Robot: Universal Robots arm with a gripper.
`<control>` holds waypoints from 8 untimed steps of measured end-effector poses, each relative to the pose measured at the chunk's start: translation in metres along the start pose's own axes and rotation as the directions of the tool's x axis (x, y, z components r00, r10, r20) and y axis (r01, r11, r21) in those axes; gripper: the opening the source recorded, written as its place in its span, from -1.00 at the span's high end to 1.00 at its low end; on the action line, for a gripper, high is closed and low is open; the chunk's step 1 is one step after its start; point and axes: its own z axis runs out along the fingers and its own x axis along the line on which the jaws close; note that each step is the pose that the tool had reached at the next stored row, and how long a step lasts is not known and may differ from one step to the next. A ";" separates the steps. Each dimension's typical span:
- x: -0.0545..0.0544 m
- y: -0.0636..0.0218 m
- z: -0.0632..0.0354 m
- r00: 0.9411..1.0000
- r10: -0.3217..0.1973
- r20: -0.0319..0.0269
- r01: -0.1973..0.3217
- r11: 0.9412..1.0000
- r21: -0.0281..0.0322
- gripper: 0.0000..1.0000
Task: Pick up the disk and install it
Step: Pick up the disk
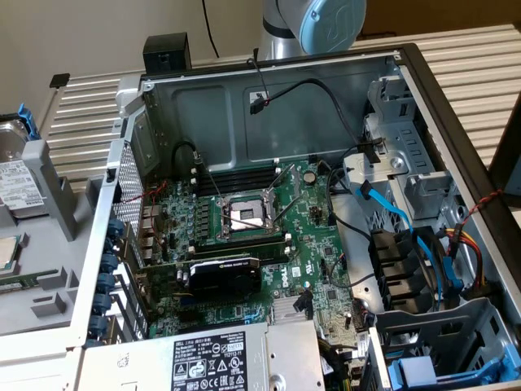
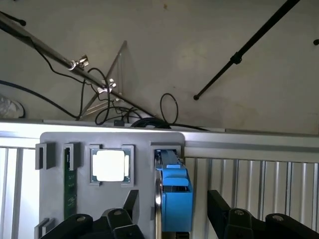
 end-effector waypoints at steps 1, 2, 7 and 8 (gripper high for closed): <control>0.000 0.0000 0.0002 1.000 0.000 0.000 0.000 1.000 0.000 -0.31; 0.000 0.0000 0.0004 1.000 0.000 0.000 0.000 1.000 0.000 -0.31; 0.000 -0.0001 0.0034 1.000 0.000 0.000 0.000 1.000 0.000 -0.31; 0.000 -0.0001 0.0040 1.000 0.000 0.000 0.000 1.000 0.000 -0.31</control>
